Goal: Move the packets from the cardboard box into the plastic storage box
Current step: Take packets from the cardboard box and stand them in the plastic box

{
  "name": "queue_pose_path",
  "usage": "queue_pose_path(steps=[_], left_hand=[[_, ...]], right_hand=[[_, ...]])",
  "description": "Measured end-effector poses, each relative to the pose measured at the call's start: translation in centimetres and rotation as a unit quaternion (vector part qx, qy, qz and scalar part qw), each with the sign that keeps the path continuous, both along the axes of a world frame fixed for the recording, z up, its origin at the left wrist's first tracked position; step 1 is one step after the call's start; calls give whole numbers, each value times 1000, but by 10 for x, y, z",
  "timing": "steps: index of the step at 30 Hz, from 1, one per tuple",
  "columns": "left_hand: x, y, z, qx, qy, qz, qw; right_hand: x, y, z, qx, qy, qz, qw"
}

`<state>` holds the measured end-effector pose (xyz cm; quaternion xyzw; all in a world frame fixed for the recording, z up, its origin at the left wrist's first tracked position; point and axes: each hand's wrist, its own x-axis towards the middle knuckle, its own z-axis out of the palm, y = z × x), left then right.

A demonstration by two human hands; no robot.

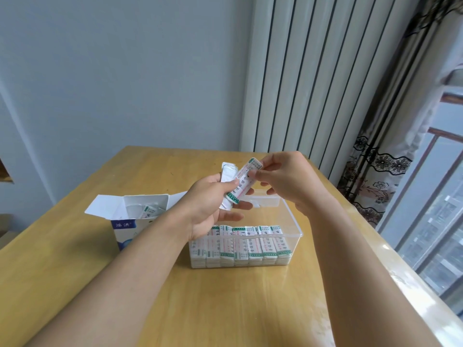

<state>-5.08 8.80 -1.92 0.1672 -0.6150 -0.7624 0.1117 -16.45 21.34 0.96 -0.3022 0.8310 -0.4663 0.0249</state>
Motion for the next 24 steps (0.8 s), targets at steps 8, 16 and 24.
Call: queue_pose_path(steps=[8, 16, 24], left_hand=[[-1, -4, -2, 20, 17, -10, 1000], [0, -9, -1, 120, 18, 0, 993], [1, -14, 3, 240, 30, 24, 970]], right_hand=[[1, -1, 1, -106, -36, 1, 994], [0, 1, 5, -162, 52, -4, 985], [25, 6, 21, -5, 223, 103, 969]])
